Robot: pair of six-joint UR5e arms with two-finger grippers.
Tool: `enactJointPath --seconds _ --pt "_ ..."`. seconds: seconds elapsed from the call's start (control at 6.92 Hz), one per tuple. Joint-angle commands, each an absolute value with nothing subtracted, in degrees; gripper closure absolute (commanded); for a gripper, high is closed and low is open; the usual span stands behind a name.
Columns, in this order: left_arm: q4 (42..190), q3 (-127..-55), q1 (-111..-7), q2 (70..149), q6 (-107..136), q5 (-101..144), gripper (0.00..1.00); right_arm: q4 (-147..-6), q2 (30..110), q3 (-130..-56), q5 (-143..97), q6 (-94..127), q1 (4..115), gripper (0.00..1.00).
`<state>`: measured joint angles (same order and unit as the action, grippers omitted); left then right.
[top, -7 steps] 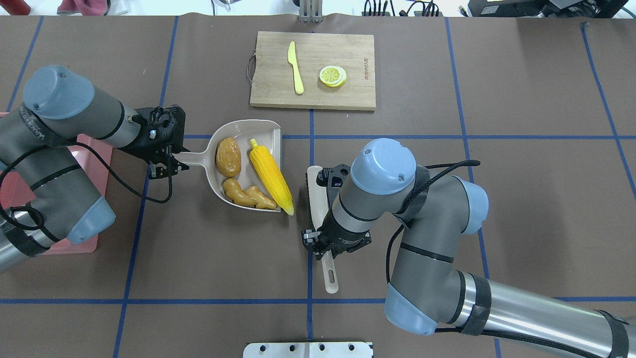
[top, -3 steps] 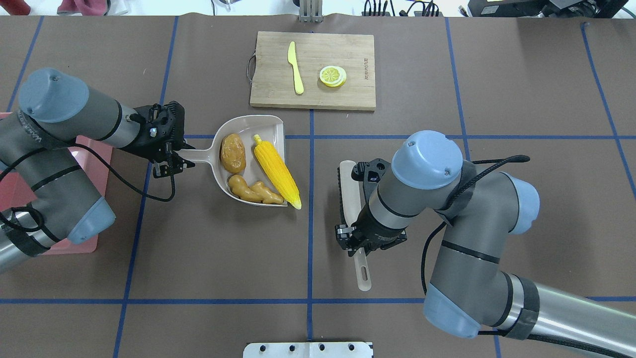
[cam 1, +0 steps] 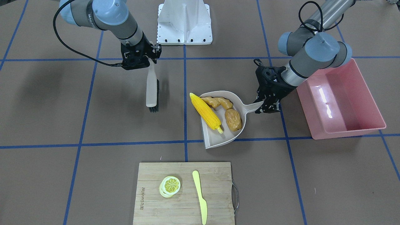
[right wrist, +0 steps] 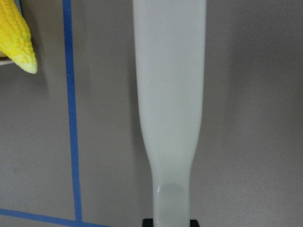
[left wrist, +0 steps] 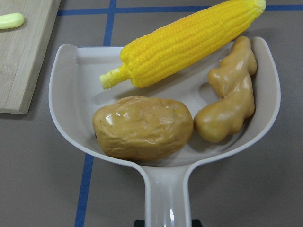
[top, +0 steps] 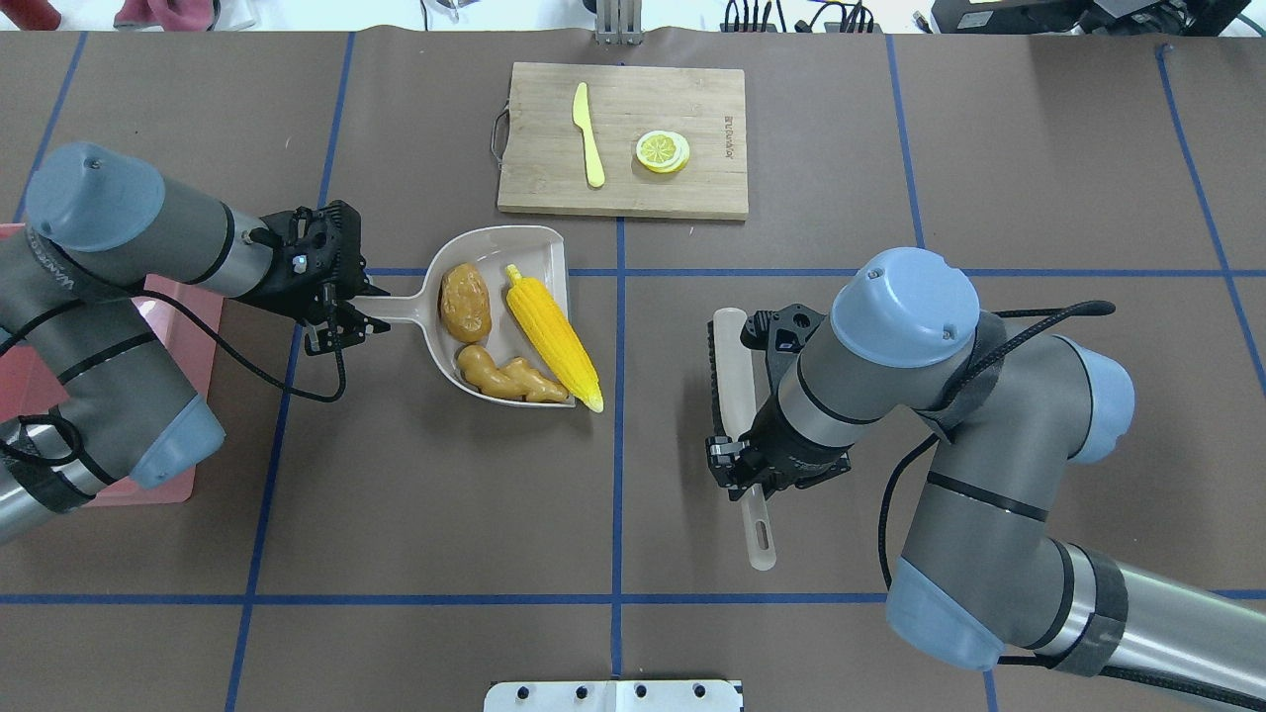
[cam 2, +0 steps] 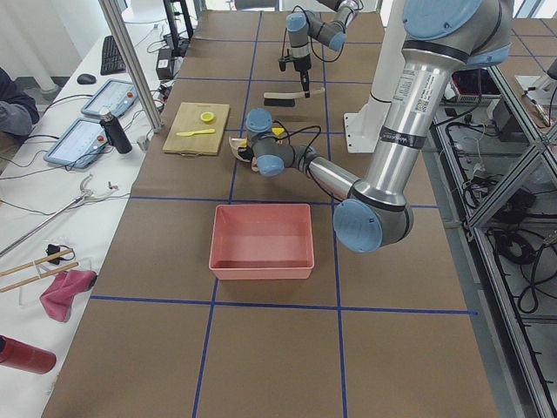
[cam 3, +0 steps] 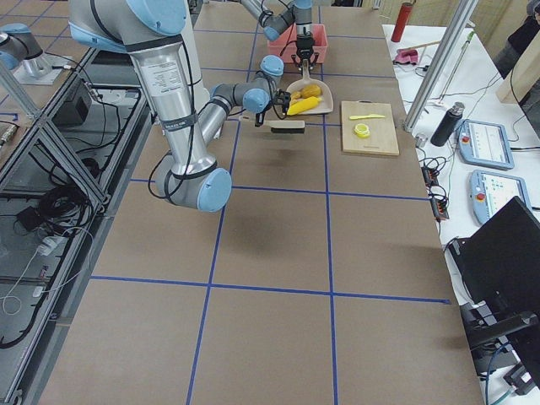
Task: Sweep and dump trash into bin
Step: 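Draw the brush back toward the robot with the right gripper, then lift the dustpan over the bin with the left gripper while the right returns the brush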
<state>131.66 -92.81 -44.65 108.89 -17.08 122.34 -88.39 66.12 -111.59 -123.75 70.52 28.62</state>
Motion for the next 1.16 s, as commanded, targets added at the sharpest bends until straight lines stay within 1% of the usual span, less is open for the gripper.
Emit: enactJointPath --seconds 0.0,0.29,0.43,0.58,0.72,0.87,1.01 --pt "136.99 -92.2 -44.56 108.81 -12.68 122.34 1.0 -94.45 66.71 -113.72 -123.75 69.01 29.26 1.0" --pt "141.92 -91.32 -44.56 108.81 -8.73 122.34 1.0 -97.28 66.71 -114.08 -123.49 68.29 29.53 1.0" --pt "144.9 -91.58 -44.65 108.2 -5.74 122.34 1.0 -99.73 67.49 -116.78 -123.66 65.94 31.97 1.0" --pt "145.8 -92.71 -45.34 107.32 -3.62 122.34 1.0 -104.89 71.24 -122.81 -123.49 61.22 34.69 1.0" --pt "145.81 -95.42 -46.22 105.14 -1.34 122.26 1.0 -109.12 74.41 -127.57 -123.83 58.04 36.98 1.0" --pt "145.72 -98.49 -48.49 101.9 0.33 122.26 1.0 -110.29 77.4 -129.44 -123.84 54.18 39.09 1.0" --pt "145.72 -102.09 -51.73 97.25 1.57 122.52 1.0 -110.04 82.3 -131.29 -123.84 49.36 41.55 1.0"
